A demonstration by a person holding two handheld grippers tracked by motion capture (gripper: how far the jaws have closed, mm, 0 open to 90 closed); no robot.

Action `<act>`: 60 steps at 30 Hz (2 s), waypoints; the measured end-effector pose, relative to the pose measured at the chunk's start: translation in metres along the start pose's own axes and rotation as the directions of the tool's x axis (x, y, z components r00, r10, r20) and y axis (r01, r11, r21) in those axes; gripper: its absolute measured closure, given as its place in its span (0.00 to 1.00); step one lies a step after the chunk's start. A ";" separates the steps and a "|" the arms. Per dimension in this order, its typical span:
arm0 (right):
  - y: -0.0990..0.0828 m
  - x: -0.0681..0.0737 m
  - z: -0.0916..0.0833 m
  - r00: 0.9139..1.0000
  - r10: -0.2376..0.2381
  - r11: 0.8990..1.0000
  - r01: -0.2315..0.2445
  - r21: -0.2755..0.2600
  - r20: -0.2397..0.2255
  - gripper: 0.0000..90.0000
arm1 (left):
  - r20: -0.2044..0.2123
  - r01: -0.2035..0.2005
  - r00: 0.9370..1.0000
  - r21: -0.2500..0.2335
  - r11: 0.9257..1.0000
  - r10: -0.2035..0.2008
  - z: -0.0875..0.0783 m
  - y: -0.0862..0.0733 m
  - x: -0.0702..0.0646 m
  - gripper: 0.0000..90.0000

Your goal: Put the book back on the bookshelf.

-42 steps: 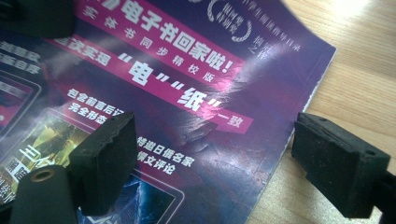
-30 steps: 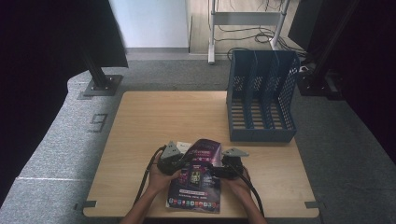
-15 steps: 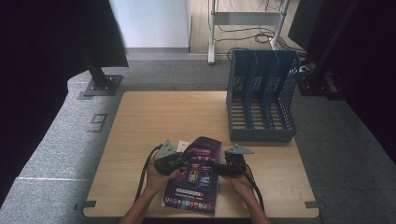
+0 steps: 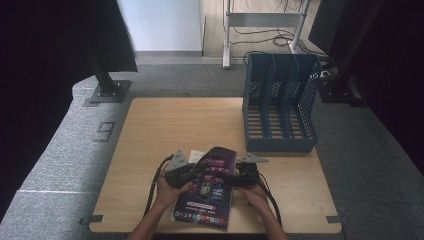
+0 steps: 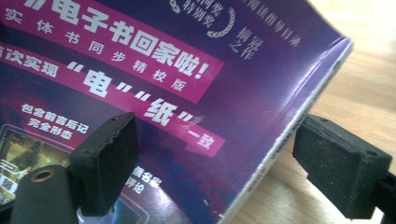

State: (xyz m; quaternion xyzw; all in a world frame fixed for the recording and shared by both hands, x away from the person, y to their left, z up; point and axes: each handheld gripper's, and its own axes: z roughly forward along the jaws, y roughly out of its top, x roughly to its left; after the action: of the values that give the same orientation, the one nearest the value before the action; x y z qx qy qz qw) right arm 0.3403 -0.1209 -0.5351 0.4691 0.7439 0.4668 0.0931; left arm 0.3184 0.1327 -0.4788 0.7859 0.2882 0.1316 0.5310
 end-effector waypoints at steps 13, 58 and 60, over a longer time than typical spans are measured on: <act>0.002 0.001 -0.003 0.999 0.039 0.999 -0.039 -0.001 0.010 0.20 | -0.004 0.068 0.998 0.035 0.997 -0.067 0.010 -0.016 0.014 0.96; 0.012 -0.009 0.026 1.000 -0.016 0.995 0.013 0.094 0.024 0.45 | -0.018 0.173 0.985 0.175 0.969 -0.173 0.037 -0.045 0.035 0.95; 0.012 -0.011 0.026 1.000 -0.009 0.996 0.006 0.093 0.027 0.50 | -0.019 0.174 0.985 0.175 0.969 -0.173 0.037 -0.045 0.035 0.95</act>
State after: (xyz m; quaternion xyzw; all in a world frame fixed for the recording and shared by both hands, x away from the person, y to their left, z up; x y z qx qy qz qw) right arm 0.3682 -0.1123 -0.5430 0.4764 0.7652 0.4250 0.0830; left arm 0.3515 0.1375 -0.5384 0.8013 0.3673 0.0599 0.4684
